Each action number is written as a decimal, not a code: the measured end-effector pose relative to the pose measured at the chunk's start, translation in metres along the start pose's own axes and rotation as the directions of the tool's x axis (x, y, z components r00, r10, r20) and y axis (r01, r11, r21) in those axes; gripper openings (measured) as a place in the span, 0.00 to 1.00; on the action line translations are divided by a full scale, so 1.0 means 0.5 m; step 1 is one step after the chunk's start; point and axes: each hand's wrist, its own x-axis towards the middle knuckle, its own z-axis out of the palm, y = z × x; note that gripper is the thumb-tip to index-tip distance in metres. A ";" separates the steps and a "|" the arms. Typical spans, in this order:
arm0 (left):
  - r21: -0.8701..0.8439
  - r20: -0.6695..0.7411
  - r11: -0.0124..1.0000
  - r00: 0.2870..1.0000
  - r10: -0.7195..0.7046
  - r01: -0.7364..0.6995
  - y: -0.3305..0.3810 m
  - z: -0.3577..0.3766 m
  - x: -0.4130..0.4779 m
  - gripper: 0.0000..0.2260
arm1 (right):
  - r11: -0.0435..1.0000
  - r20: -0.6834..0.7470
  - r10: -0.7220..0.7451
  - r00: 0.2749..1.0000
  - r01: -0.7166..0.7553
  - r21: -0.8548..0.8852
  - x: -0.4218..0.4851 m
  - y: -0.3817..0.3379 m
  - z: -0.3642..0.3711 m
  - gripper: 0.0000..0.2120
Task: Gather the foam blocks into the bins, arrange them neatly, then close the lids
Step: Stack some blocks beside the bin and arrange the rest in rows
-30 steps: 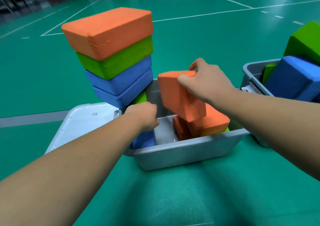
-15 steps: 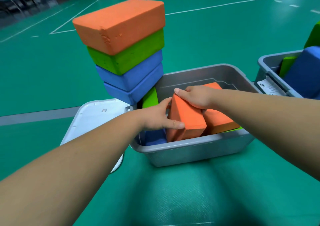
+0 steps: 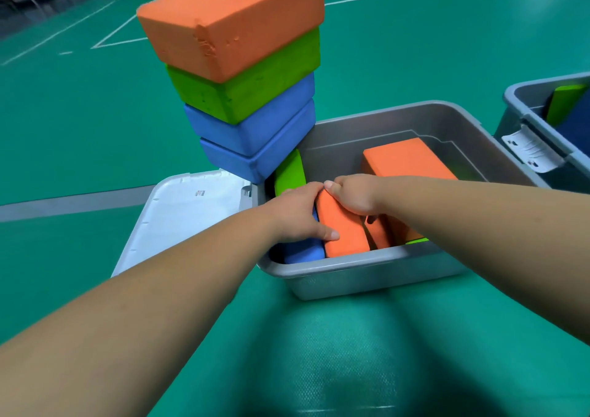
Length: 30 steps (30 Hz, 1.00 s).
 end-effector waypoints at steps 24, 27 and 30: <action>0.651 0.127 0.758 0.990 -0.059 -0.039 0.068 0.011 0.014 0.62 | 0.966 0.059 0.040 0.997 -0.054 0.254 -0.013 0.069 0.022 0.27; 0.662 0.126 0.748 0.991 -0.050 -0.047 0.073 0.020 0.016 0.68 | 0.957 0.085 0.014 0.996 -0.038 0.287 -0.022 0.054 0.022 0.26; 0.639 0.121 0.767 0.992 -0.028 -0.056 0.073 0.017 0.015 0.69 | 0.961 0.080 0.024 0.997 -0.045 0.272 -0.024 0.050 0.020 0.27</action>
